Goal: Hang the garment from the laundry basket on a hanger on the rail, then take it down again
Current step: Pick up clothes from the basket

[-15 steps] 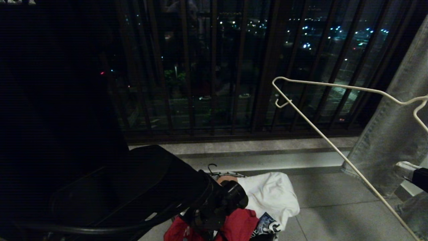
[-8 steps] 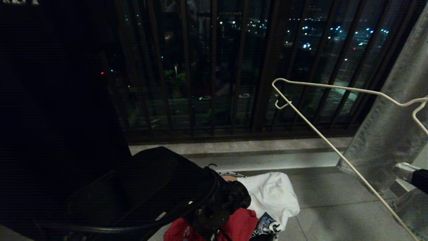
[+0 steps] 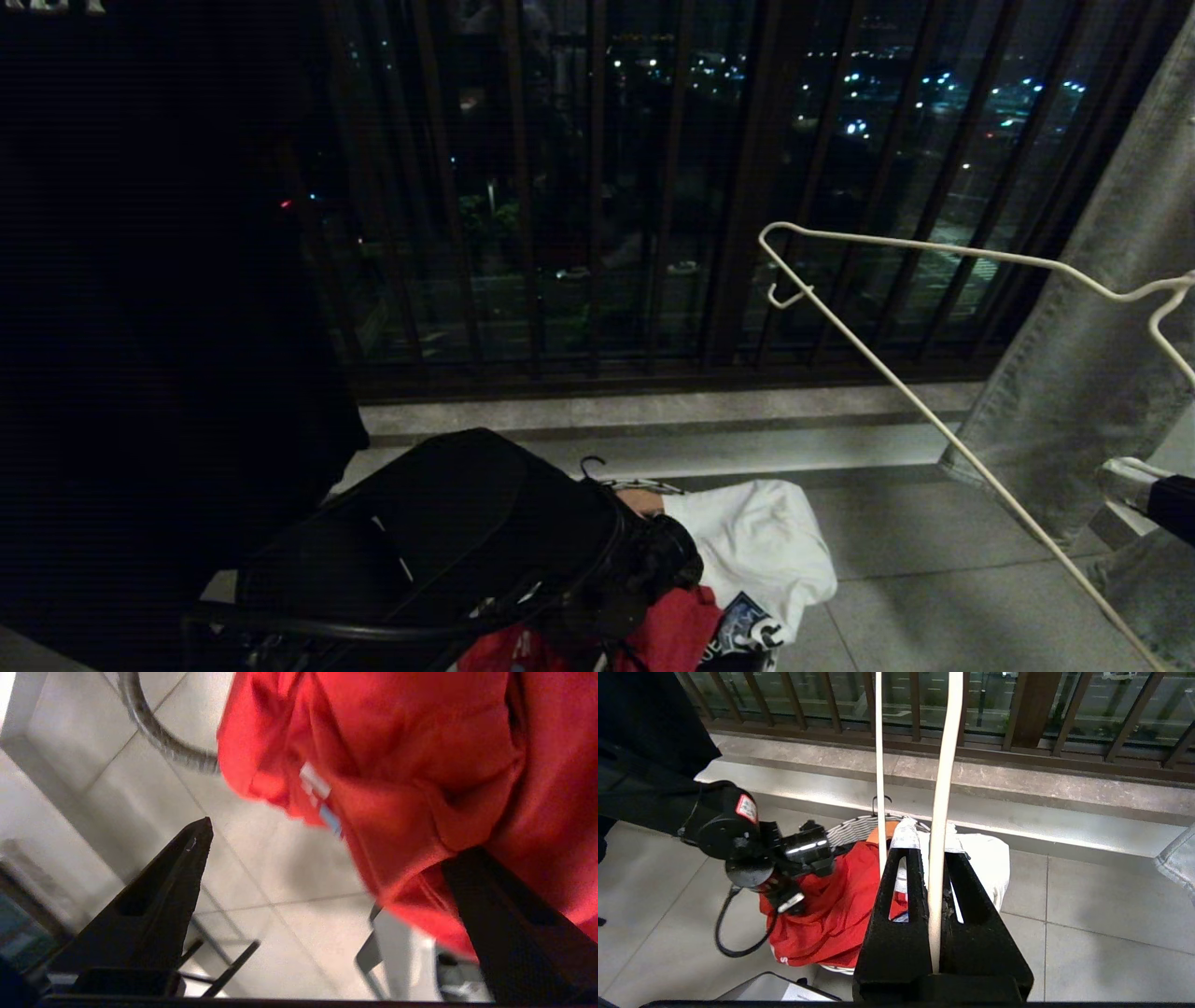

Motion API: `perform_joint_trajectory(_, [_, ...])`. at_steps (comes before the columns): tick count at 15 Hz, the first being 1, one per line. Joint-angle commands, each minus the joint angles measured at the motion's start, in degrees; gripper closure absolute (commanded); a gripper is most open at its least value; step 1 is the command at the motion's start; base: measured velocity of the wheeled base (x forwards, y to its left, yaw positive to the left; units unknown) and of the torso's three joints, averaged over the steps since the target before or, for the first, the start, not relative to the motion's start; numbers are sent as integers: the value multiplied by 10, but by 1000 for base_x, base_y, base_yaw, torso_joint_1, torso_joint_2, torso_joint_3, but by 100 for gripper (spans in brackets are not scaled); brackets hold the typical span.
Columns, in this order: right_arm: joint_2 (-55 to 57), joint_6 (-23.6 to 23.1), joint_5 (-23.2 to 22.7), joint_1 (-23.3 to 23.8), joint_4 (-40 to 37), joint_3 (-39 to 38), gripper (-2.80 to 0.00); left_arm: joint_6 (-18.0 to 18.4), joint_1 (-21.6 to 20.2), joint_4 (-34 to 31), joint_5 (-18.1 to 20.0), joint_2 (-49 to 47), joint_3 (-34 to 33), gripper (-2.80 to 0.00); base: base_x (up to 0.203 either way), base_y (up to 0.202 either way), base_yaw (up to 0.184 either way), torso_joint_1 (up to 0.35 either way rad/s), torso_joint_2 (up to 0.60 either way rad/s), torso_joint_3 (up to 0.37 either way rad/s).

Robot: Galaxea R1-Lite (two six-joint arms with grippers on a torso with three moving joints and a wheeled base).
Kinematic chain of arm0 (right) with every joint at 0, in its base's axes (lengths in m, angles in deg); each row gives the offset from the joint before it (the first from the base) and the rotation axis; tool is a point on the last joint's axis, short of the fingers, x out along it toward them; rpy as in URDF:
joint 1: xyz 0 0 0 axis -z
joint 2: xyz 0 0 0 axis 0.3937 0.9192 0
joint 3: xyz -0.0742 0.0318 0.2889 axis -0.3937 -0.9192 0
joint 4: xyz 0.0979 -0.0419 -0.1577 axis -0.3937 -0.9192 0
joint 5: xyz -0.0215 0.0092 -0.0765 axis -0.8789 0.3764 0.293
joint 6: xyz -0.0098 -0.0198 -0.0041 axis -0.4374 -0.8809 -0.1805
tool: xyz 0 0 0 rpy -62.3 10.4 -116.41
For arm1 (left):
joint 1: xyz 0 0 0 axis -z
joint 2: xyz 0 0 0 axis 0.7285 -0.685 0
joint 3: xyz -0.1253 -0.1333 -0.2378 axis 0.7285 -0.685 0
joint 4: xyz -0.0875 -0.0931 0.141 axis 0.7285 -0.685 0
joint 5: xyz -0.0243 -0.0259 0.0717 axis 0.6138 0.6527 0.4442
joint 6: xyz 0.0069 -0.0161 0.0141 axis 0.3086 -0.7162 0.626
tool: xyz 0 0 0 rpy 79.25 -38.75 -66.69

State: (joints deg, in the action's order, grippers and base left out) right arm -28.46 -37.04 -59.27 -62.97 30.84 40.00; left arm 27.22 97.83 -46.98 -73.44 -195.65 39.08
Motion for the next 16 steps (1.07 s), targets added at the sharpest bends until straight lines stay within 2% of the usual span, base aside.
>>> perform_joint_trajectory(1, [-2, 0, 1, 0, 0, 0, 0, -8, 0, -2, 0, -8, 26, -280, 0, 0, 0, 0, 0, 0])
perform_joint_trajectory(3, [-2, 1, 1, 0, 0, 0, 0, -10, 3, -2, 7, -8, 28, -280, 0, 0, 0, 0, 0, 0])
perform_joint_trajectory(5, [0, 1, 1, 0, 0, 0, 0, -12, 6, -3, 36, -7, 27, -280, 0, 0, 0, 0, 0, 0])
perform_joint_trajectory(8, [18, 4, 0, 0, 1, -8, 0, -19, 6, -4, 44, -3, 30, -280, 0, 0, 0, 0, 0, 0])
perform_joint_trajectory(10, [16, 4, 0, 0, 11, -14, 0, -21, 8, -3, 71, 0, 34, -280, 0, 0, 0, 0, 0, 0])
perform_joint_trajectory(16, [7, 3, 0, 0, 13, -11, 0, -24, 16, -2, 74, -8, 38, -280, 0, 0, 0, 0, 0, 0])
